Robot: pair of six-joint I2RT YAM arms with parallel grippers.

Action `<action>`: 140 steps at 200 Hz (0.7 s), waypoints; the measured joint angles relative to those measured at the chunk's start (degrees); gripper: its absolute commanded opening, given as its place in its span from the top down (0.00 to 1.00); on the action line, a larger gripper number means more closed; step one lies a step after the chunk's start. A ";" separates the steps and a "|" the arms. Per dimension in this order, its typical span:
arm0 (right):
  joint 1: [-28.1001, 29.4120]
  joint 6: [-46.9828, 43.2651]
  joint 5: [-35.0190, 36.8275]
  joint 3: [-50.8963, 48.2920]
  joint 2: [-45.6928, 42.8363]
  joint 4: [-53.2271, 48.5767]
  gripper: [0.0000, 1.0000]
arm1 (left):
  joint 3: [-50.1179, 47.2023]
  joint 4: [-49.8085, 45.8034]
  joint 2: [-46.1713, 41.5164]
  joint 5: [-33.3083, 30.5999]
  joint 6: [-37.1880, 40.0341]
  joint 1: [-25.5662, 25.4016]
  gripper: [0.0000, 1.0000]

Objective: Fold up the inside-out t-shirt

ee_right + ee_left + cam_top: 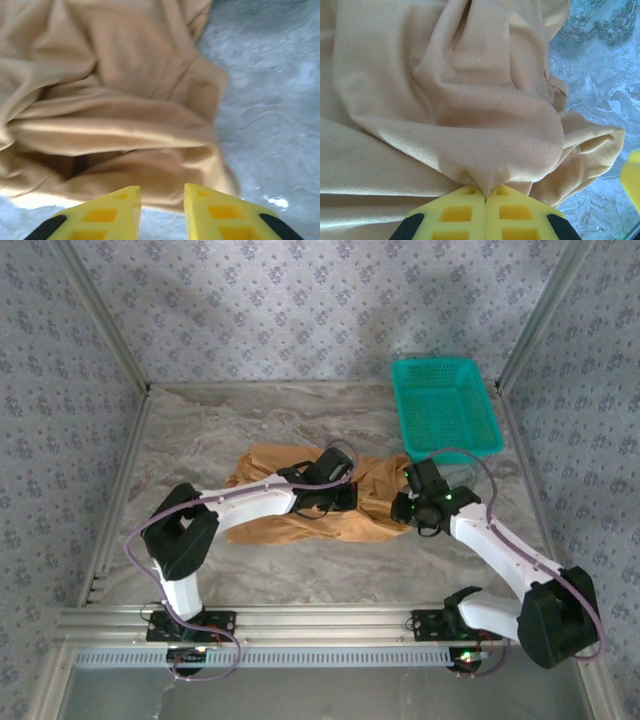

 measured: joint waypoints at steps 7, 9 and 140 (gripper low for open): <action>1.49 0.98 -0.02 -0.02 -0.17 0.00 0.77 | 0.00 -0.02 0.00 0.00 0.00 0.00 1.00; 1.92 1.42 0.00 -0.02 -0.17 0.04 0.78 | 0.00 0.00 0.00 0.00 0.00 0.00 1.00; 7.19 6.99 -0.68 3.32 20.35 10.54 0.91 | -1.03 -0.09 -0.35 -0.90 0.00 -0.50 1.00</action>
